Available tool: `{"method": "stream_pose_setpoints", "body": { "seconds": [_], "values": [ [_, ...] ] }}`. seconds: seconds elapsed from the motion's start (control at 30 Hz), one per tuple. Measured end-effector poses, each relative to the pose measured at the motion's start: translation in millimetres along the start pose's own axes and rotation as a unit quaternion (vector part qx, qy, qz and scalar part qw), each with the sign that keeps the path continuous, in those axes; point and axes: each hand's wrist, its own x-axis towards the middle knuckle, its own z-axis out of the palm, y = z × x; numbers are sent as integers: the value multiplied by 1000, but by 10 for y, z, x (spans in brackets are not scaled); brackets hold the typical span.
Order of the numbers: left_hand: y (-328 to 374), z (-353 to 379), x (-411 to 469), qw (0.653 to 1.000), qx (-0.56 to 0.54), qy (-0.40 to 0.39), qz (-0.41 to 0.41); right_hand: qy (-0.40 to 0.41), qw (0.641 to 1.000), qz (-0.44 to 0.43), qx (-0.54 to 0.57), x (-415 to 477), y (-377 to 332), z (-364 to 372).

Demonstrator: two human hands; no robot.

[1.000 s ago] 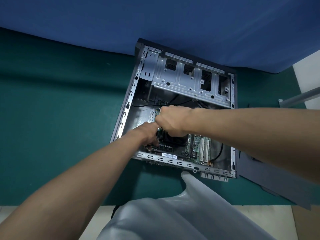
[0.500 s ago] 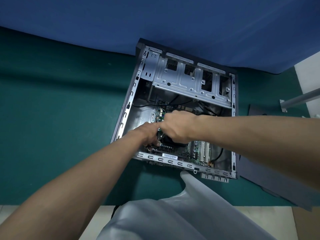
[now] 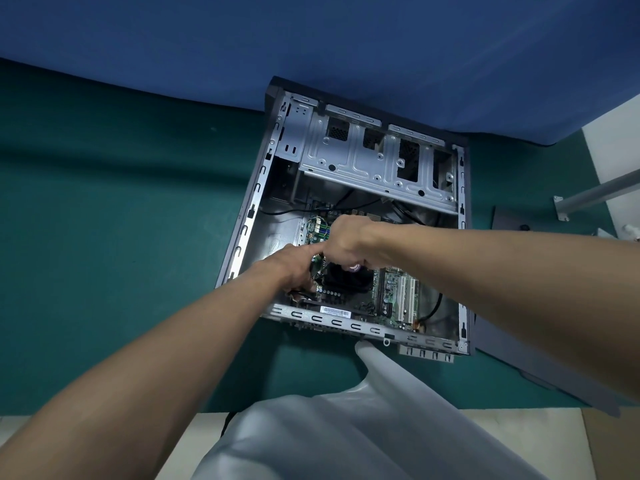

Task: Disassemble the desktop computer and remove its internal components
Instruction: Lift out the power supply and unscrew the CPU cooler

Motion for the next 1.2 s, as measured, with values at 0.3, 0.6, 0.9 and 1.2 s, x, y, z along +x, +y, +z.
{"method": "stream_pose_setpoints", "body": {
  "seconds": [0.3,0.6,0.9,1.2],
  "values": [
    [13,43,41,1000,11,-6,-18,104,836,-346,-412,-222,26,55],
    [56,-34,-53,1000,1,-20,-14,-8,977,76,199,-46,40,22],
    [48,-20,-42,1000,18,-6,-14,109,898,-257,-339,-189,109,37],
    [62,-44,-66,1000,-8,-17,-1,49,996,-58,-38,-44,103,27]
  ]
}}
